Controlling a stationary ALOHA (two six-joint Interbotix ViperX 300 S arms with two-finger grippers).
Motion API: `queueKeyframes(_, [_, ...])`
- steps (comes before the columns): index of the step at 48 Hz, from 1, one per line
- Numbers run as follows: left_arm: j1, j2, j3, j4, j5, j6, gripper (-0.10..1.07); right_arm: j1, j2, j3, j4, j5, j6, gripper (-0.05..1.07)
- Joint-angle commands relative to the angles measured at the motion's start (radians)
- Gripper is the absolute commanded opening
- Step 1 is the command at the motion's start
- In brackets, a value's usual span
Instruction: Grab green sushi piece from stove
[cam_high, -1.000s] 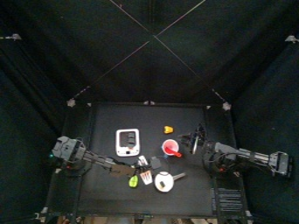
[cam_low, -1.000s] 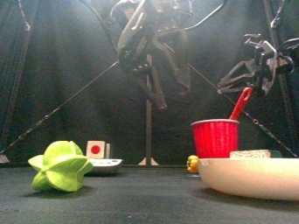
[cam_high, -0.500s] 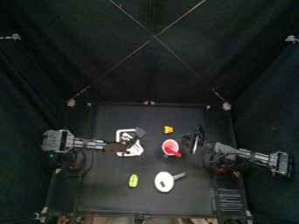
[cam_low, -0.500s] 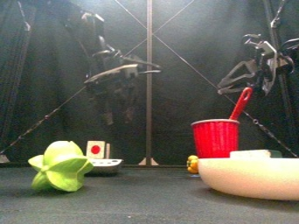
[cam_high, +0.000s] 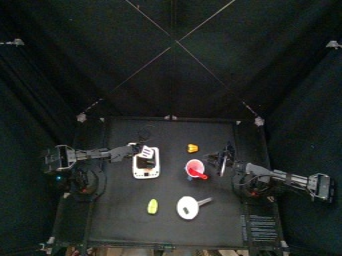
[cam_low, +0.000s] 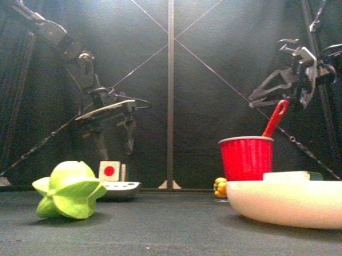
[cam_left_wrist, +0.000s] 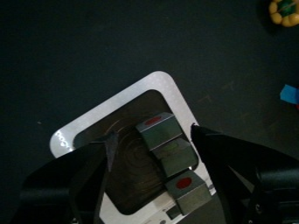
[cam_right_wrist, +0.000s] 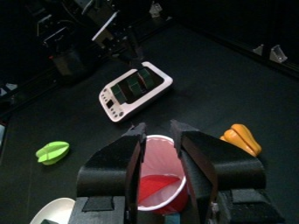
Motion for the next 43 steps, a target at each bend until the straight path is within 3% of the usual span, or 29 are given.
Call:
queueKeyframes(1, [0.002,0.011,-0.026,-0.018,0.015,0.002,0.99,-0.003,0.003,-0.011,0.000,-0.005,0.000,0.71])
queueKeyframes(13, [0.002,0.048,-0.023,-0.069,0.021,0.003,0.99,-0.003,0.003,-0.011,0.000,-0.005,0.000,0.71])
queueKeyframes(43, [0.038,0.109,-0.028,-0.083,0.072,-0.011,0.98,-0.005,0.003,-0.011,0.000,-0.005,0.000,0.71])
